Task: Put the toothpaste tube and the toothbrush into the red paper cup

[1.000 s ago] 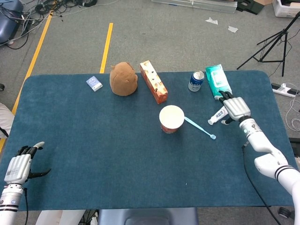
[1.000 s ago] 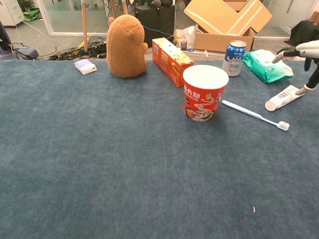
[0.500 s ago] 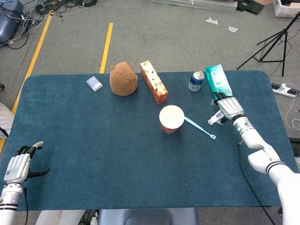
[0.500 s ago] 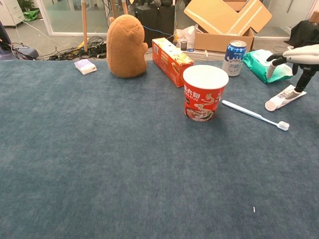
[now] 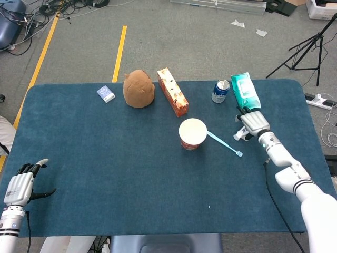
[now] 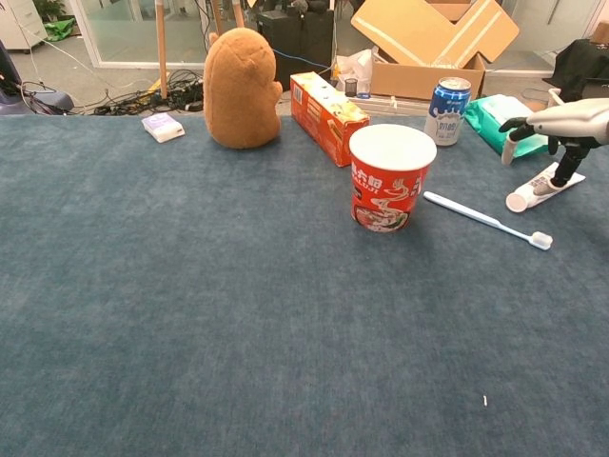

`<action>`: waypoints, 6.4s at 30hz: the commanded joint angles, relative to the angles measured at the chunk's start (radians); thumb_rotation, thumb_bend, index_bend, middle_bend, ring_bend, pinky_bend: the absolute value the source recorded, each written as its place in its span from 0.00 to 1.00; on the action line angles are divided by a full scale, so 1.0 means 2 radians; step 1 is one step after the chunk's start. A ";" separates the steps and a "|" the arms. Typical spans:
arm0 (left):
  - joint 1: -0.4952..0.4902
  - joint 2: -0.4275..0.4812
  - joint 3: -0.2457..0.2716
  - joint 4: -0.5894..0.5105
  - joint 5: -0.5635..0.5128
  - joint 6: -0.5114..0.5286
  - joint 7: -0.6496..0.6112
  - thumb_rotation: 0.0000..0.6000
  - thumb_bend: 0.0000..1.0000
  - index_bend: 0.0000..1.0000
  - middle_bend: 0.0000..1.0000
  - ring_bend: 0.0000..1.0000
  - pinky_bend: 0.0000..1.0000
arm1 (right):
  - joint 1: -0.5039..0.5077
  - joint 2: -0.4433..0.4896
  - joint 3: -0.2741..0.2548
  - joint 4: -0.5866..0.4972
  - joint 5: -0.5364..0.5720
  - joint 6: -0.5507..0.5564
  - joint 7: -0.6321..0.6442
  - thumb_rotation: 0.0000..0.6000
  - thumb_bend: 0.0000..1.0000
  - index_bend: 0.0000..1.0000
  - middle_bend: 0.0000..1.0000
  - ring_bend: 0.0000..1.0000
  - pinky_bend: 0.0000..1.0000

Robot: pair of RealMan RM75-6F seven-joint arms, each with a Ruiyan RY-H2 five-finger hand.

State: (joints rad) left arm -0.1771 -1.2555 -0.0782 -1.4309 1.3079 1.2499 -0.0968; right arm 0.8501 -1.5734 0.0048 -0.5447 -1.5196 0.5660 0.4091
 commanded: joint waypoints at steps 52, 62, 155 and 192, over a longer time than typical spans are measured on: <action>-0.015 -0.008 -0.010 -0.014 -0.035 -0.016 0.057 1.00 0.03 0.16 0.28 0.22 0.13 | -0.010 -0.070 -0.088 0.160 -0.090 0.067 0.042 1.00 0.20 0.37 0.00 0.00 0.33; -0.015 -0.008 -0.010 -0.014 -0.034 -0.016 0.055 1.00 0.03 0.16 0.28 0.22 0.13 | -0.012 -0.082 -0.084 0.171 -0.086 0.068 0.025 1.00 0.20 0.40 0.00 0.00 0.33; -0.016 0.003 -0.006 -0.023 -0.014 -0.011 0.039 1.00 0.03 0.16 0.28 0.22 0.13 | -0.044 0.056 0.092 -0.097 0.074 0.135 0.133 1.00 0.21 0.69 0.09 0.00 0.33; 0.002 0.025 0.001 -0.024 0.002 0.012 0.008 1.00 0.03 0.17 0.28 0.22 0.13 | -0.020 0.154 0.163 -0.356 0.062 0.196 0.241 1.00 0.21 0.69 0.11 0.00 0.33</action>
State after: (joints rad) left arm -0.1732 -1.2064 -0.0758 -1.4794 1.3111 1.2740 -0.0803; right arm 0.8086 -1.2618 0.3319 -1.2531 -1.3917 0.9544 0.8847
